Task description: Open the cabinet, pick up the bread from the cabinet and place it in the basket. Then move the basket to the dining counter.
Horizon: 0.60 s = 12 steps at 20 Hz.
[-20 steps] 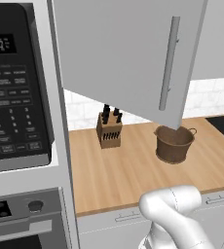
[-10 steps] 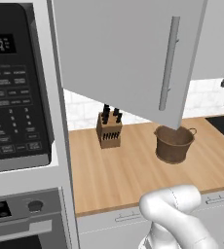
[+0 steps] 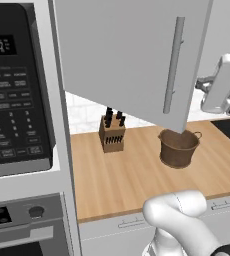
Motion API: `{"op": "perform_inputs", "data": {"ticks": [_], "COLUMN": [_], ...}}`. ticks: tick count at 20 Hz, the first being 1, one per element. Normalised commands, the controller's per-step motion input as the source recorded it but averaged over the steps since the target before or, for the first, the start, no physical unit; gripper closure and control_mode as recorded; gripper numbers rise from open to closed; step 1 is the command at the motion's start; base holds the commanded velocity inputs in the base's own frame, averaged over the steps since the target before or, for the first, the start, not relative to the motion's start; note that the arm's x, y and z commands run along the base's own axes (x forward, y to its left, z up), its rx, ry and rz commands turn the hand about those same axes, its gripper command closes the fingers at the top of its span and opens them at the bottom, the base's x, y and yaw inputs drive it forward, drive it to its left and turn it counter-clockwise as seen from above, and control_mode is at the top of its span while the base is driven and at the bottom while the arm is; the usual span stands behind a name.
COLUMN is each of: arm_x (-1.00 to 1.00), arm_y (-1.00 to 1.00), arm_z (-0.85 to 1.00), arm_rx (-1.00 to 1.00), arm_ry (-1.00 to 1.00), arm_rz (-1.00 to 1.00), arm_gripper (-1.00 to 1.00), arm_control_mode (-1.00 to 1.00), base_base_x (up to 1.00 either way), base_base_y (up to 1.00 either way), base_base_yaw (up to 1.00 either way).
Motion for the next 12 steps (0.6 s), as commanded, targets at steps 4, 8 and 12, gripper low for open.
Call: {"op": "perform_inputs", "data": {"ticks": [4,8,12], "arm_x": [0.58,0.52,0.0], "arm_y": [0.33,0.6,1.0], "arm_z": [-0.08,0.0,0.0], "arm_rx": [0.17,0.18,0.07], "arm_ry": [0.17,0.17,0.18], "arm_rz": [0.04,0.08,0.2], "arm_gripper": [1.0,1.0,1.0], "arm_control_mode": [-1.0,-1.0,-1.0], "base_base_x": [0.0,0.0,0.0], "base_base_y": [0.0,0.0,0.0], "base_base_yaw": [0.0,0.0,0.0]}}
